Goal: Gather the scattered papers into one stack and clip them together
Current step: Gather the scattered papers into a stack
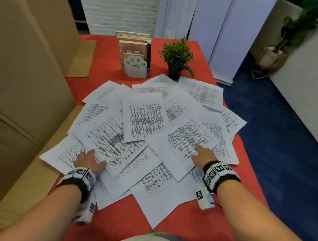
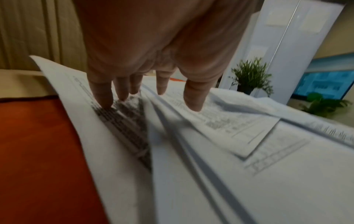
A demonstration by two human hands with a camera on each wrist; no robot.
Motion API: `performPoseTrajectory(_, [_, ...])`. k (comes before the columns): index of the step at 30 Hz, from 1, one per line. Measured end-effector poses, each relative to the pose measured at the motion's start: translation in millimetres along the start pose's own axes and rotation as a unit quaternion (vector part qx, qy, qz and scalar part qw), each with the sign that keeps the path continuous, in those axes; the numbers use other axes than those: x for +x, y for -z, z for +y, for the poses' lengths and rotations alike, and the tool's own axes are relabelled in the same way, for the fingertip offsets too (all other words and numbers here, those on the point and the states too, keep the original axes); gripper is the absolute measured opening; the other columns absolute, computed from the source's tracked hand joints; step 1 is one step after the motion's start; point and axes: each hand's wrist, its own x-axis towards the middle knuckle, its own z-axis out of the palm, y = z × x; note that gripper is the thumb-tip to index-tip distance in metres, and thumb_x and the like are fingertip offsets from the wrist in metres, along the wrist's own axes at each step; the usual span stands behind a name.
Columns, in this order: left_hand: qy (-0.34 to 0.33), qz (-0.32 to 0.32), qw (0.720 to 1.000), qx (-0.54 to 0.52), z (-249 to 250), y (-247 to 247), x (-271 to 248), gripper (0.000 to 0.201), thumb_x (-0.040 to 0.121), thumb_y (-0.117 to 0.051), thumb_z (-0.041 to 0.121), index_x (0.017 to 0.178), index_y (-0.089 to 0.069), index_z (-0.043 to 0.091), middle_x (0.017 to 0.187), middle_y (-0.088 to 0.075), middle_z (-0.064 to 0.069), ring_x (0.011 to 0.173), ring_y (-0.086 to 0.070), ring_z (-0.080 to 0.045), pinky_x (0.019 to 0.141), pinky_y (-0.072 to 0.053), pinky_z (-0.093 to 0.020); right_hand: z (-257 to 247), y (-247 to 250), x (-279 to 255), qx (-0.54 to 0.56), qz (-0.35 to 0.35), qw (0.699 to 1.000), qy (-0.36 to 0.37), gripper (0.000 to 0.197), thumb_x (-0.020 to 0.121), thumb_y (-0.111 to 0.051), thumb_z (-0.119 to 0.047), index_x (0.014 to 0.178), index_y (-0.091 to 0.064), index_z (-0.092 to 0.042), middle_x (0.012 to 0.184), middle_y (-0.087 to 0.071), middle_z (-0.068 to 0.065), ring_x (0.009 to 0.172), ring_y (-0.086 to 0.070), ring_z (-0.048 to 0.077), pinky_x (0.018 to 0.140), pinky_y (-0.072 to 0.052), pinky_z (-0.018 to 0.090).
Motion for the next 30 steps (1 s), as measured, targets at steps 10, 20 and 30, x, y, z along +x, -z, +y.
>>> performPoseTrajectory(10, [-0.039, -0.072, 0.991, 0.106, -8, -14, -7, 0.097, 0.071, -0.074, 0.041, 0.147, -0.013, 0.038, 0.159, -0.007, -0.004, 0.142, -0.014, -0.036, 0.108, -0.028, -0.056, -11, -43, 24, -0.084, -0.098, 0.986, 0.108, 0.054, 0.094, -0.043, -0.027, 0.145, -0.029, -0.021, 0.159, 0.0, 0.007, 0.147, -0.008, 0.026, 0.117, -0.015, 0.038])
performPoseTrajectory(20, [-0.017, 0.103, 0.974, -0.202, -20, -21, -20, 0.064, 0.082, -0.067, 0.012, 0.139, -0.04, 0.019, 0.118, -0.056, -0.01, 0.102, -0.057, -0.027, 0.092, -0.047, -0.038, -55, -29, 64, 0.134, 0.016, 0.989, -0.053, 0.088, 0.086, -0.059, -0.015, 0.148, 0.002, -0.024, 0.141, -0.039, 0.023, 0.117, -0.051, 0.039, 0.095, -0.048, 0.044])
performPoseTrajectory(30, [0.001, 0.163, 0.967, -0.197, -30, -26, -10, 0.033, 0.085, -0.051, -0.001, 0.115, -0.062, 0.007, 0.105, -0.061, -0.017, 0.094, -0.06, -0.033, 0.09, -0.049, -0.041, -96, 0, 106, 0.181, 0.133, 0.97, 0.089, 0.026, 0.09, -0.051, -0.011, 0.066, -0.052, -0.002, 0.061, -0.042, 0.007, 0.06, -0.039, 0.019, 0.052, -0.035, 0.027])
